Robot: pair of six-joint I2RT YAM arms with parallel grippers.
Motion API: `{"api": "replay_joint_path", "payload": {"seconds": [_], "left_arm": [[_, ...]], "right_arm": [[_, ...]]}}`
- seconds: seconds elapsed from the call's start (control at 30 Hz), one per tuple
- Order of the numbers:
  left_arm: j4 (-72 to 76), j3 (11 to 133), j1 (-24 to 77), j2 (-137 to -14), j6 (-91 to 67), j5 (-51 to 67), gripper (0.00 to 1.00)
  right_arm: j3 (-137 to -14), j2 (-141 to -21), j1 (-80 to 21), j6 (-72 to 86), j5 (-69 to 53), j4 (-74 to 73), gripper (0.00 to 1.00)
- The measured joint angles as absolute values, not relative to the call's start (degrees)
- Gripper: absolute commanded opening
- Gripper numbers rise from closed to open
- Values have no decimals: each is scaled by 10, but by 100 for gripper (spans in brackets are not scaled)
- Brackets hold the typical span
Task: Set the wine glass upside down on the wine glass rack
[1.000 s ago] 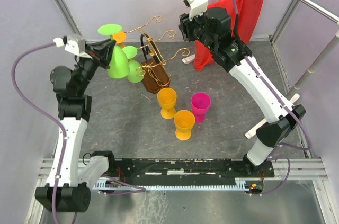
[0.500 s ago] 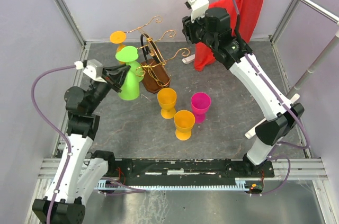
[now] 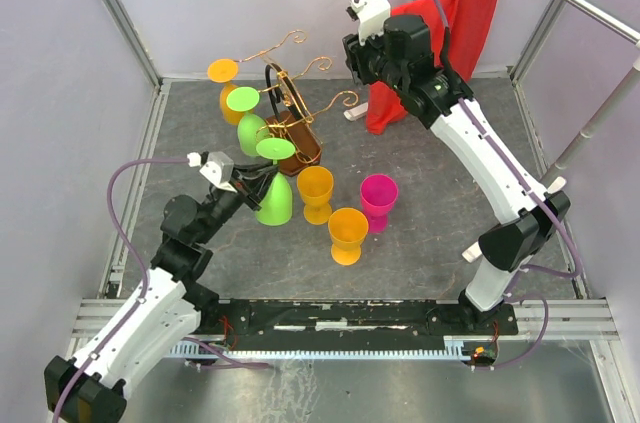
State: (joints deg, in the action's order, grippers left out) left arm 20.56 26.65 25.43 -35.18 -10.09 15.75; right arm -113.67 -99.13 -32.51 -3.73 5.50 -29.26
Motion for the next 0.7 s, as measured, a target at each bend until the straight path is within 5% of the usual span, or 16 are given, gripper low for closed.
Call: {"api": "replay_joint_path", "payload": {"seconds": [0.7], "left_arm": [[504, 166, 271, -475, -67, 30, 3]], "right_arm": [[-1118, -985, -325, -75, 79, -295, 52]]}}
